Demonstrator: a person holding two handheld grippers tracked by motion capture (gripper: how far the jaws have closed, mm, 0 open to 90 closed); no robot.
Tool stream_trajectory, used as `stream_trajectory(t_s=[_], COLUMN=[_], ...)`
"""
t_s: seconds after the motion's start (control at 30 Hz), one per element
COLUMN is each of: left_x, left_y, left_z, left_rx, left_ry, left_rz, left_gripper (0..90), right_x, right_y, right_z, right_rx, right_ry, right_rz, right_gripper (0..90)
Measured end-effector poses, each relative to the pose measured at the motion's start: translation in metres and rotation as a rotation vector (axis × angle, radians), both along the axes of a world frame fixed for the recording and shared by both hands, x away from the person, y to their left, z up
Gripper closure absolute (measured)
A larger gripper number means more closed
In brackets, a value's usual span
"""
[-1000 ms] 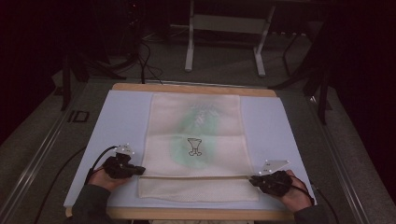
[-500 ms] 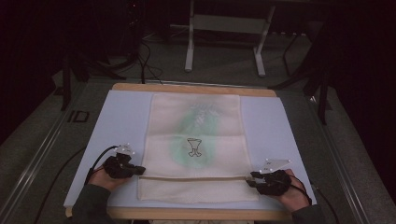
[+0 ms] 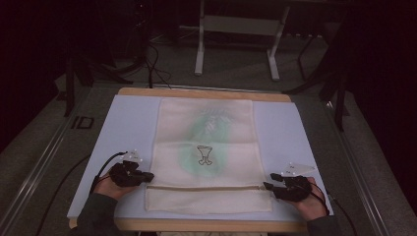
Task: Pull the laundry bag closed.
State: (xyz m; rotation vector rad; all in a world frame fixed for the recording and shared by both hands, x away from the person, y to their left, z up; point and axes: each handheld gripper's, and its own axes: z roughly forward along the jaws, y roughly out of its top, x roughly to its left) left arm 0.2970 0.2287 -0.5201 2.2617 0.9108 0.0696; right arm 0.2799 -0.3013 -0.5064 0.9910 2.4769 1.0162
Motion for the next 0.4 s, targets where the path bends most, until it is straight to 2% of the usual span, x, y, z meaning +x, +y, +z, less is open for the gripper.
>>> stream_trajectory(t_s=[0.1,0.23,0.3,0.4], left_x=[0.001,0.002,0.002,0.007], left_y=[0.002,0.006,0.008,0.014], left_z=[0.001,0.001,0.001,-0.002], left_rx=[0.000,0.006,0.029,0.057], left_ry=[-0.026,-0.053,-0.087,-0.149], left_rz=[0.024,0.068,0.117,0.231], left_gripper=[82.9,81.4,77.6,68.3], right_x=[0.002,0.005,0.006,0.007], right_y=[-0.006,-0.011,-0.012,-0.011], right_z=[-0.002,-0.006,-0.008,-0.011], right_rx=[0.015,0.013,0.010,0.006], right_ry=[-0.009,-0.018,-0.013,-0.010], right_rz=[-0.052,-0.093,-0.106,-0.100], right_gripper=[52.6,52.3,52.3,52.4])
